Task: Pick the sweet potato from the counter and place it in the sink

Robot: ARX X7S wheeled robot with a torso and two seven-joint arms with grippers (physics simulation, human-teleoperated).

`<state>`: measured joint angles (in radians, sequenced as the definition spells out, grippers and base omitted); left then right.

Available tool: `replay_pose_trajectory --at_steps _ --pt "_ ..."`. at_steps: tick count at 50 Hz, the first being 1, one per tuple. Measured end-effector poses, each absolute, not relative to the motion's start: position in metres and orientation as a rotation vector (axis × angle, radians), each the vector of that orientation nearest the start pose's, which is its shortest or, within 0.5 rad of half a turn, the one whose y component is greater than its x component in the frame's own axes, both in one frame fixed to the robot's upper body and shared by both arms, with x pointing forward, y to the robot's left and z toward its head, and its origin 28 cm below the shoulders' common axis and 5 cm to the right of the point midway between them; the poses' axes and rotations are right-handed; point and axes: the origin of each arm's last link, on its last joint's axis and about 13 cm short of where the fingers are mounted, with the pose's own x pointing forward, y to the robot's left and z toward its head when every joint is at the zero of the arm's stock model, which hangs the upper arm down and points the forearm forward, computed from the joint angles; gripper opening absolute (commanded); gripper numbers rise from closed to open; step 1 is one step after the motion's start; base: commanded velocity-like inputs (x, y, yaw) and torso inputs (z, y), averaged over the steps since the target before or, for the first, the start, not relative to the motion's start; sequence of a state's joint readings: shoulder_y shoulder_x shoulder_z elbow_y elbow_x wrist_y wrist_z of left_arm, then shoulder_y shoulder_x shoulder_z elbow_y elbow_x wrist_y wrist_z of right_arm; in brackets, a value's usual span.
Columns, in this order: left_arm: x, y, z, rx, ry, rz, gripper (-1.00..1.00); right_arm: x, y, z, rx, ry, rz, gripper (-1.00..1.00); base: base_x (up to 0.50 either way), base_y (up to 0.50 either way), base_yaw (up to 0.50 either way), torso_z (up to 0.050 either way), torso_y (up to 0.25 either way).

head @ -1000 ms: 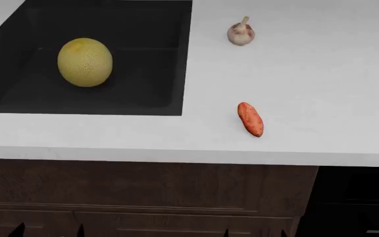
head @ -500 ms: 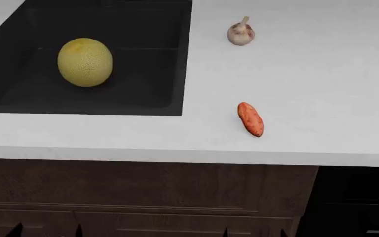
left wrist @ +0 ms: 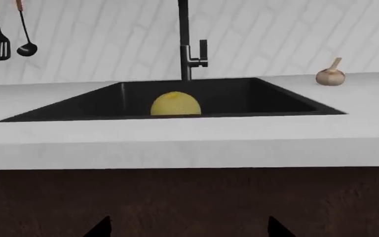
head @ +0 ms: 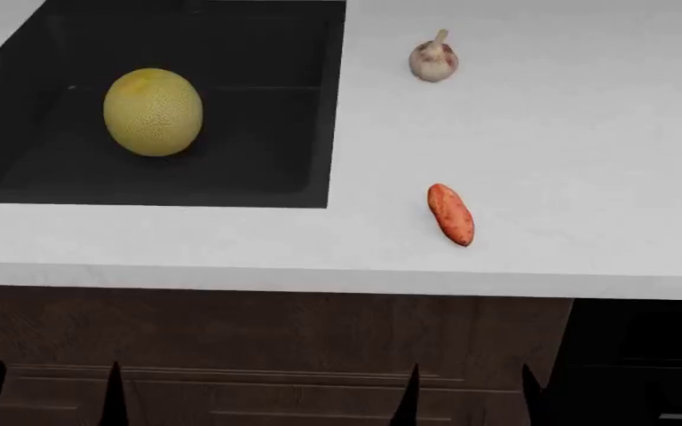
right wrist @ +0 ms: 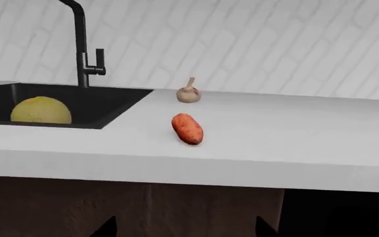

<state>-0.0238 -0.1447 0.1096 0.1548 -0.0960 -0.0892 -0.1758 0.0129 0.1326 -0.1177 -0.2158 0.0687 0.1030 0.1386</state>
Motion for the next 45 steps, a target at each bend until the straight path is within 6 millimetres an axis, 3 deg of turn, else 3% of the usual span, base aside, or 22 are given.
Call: replay_pose_trajectory --at_steps 30,45 --pt "0.238 0.233 0.094 0.080 -0.103 0.115 1.00 0.220 -0.119 0.102 -0.094 -0.194 -0.065 1.00 0.00 0.00 0.00 0.000 0.000" --pt "0.254 0.248 0.123 0.101 -0.132 0.131 1.00 0.231 -0.131 0.137 -0.118 -0.230 -0.083 1.00 0.00 0.00 0.00 0.000 0.000"
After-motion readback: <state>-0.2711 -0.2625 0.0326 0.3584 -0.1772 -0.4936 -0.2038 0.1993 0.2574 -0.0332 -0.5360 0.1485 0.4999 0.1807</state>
